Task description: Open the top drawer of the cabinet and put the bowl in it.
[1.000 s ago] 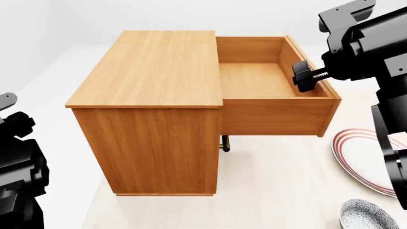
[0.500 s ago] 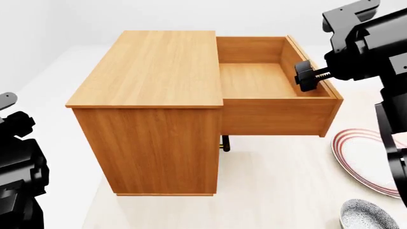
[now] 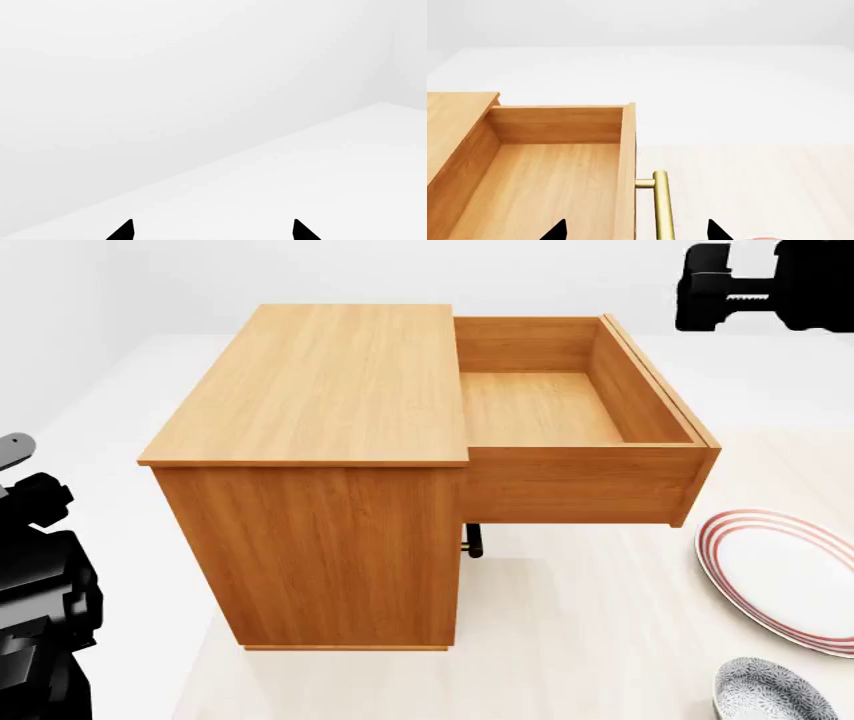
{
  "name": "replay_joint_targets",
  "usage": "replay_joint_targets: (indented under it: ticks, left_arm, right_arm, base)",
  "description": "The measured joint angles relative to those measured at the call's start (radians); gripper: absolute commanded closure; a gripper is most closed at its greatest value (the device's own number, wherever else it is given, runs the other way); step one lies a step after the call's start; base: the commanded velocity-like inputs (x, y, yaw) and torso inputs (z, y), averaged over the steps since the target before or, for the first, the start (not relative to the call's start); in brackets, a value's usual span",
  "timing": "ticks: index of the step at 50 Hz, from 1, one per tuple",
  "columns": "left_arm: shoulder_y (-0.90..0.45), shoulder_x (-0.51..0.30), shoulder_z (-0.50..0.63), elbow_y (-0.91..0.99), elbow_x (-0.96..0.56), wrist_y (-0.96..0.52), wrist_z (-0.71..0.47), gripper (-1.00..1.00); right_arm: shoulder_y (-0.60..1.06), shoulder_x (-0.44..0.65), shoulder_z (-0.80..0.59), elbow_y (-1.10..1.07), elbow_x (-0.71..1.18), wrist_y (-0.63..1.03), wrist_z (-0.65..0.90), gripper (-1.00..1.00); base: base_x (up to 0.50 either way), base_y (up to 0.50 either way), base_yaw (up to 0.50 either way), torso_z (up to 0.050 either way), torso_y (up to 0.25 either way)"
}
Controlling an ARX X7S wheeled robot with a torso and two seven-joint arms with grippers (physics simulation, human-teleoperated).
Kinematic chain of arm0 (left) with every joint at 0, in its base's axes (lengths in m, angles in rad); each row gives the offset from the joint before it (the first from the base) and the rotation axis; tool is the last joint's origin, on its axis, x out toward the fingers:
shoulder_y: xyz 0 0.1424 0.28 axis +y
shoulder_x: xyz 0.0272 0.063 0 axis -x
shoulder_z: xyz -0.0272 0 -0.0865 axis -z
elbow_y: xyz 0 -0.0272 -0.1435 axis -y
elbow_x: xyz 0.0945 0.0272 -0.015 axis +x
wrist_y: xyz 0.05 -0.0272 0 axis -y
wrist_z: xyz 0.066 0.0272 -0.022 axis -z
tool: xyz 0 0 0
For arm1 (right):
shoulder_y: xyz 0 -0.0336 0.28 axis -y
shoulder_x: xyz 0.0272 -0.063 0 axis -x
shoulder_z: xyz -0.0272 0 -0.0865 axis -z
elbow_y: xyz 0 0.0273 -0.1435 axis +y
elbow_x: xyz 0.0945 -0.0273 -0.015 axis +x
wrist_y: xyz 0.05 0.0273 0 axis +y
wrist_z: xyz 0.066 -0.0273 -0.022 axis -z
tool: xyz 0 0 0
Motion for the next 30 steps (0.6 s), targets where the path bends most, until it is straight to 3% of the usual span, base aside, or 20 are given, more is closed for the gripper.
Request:
replay_joint_targets:
  ticks: [14,30]
  left_arm:
    - [0.0,-0.001,-0.004,0.0,0.0,0.001,0.001,-1.0]
    - [0.003,-0.004,-0.007,0.0,0.0,0.002,0.002,-1.0]
  right_arm:
    - [-0.077,0.256,0.139,-0.242,0.399,0.046,0.301,-1.0]
    - [-0.498,0.578,0.253,-0.502,0.556,-0.037,0.314,-1.0]
  base:
    - [0.0,0.0,0.0,0.0,0.0]
    - [0.0,0.0,0.0,0.0,0.0]
